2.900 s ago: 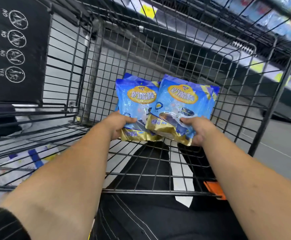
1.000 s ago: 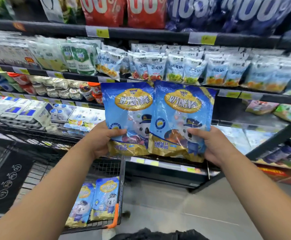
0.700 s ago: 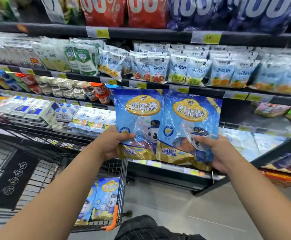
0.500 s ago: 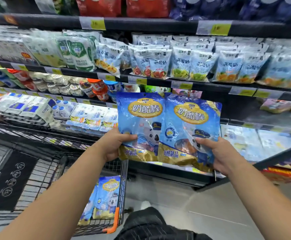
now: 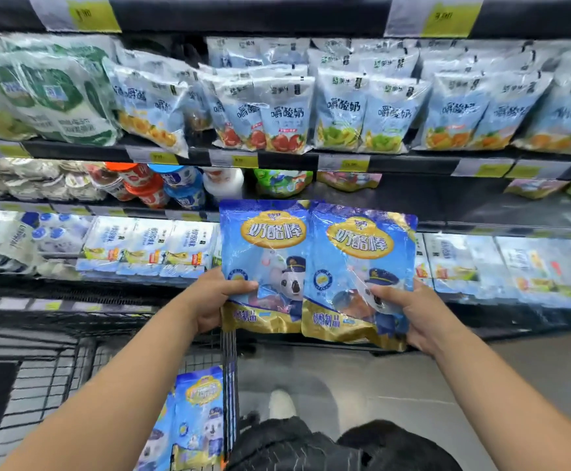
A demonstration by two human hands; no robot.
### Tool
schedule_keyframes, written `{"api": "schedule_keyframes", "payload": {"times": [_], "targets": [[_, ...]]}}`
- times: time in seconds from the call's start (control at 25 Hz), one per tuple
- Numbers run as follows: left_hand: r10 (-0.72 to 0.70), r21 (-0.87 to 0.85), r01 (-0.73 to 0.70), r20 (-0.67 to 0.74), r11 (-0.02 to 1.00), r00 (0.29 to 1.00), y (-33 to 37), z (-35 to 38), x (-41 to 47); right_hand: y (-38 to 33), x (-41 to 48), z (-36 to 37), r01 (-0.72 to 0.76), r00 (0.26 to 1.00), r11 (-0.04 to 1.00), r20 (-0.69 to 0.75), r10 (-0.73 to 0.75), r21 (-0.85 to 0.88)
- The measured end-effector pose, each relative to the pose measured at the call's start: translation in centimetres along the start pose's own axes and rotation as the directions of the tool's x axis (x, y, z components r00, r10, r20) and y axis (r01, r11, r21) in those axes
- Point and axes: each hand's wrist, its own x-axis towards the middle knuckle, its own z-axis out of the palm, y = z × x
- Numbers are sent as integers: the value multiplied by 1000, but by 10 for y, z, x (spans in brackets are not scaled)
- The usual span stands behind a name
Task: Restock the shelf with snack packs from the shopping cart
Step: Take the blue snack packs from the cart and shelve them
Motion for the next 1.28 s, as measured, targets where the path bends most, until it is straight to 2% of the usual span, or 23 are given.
{"api": "schedule_keyframes", "payload": {"times": [0.2,0.44,0.64,0.8,0.96,1.12,1.24,1.28], "targets": [[-47,-8,47,-35,999,998,-8,14,38,5,39,-23,-43,998,999,-44,44,14],[-49,-77,43,-85,996,995,-23,32,78,5,98,-50,-57,998,997,-21,56,-41],[-49,-85,41,-98,996,994,-28,46,119,12,143,-68,2,1000,998,-16,-3,-66],[-19,-82,13,-78,997,997,-37,41,156,23,174,-80,17,1000,1000,-11,-17,6],[8,-61,-14,-88,998,996,-46,38,188,41,199,-93,47,996,999,-71,-46,19],[69,-25,-70,-66,997,995,-50,34,207,50,220,-98,98,991,995,-89,-98,-8],[141,-9,-141,4,990,990,-46,27,217,53,233,-103,185,976,983,-112,-186,-15],[152,8,-152,-14,988,988,-44,26,221,50,237,-103,212,971,977,-112,-211,-3]]}}
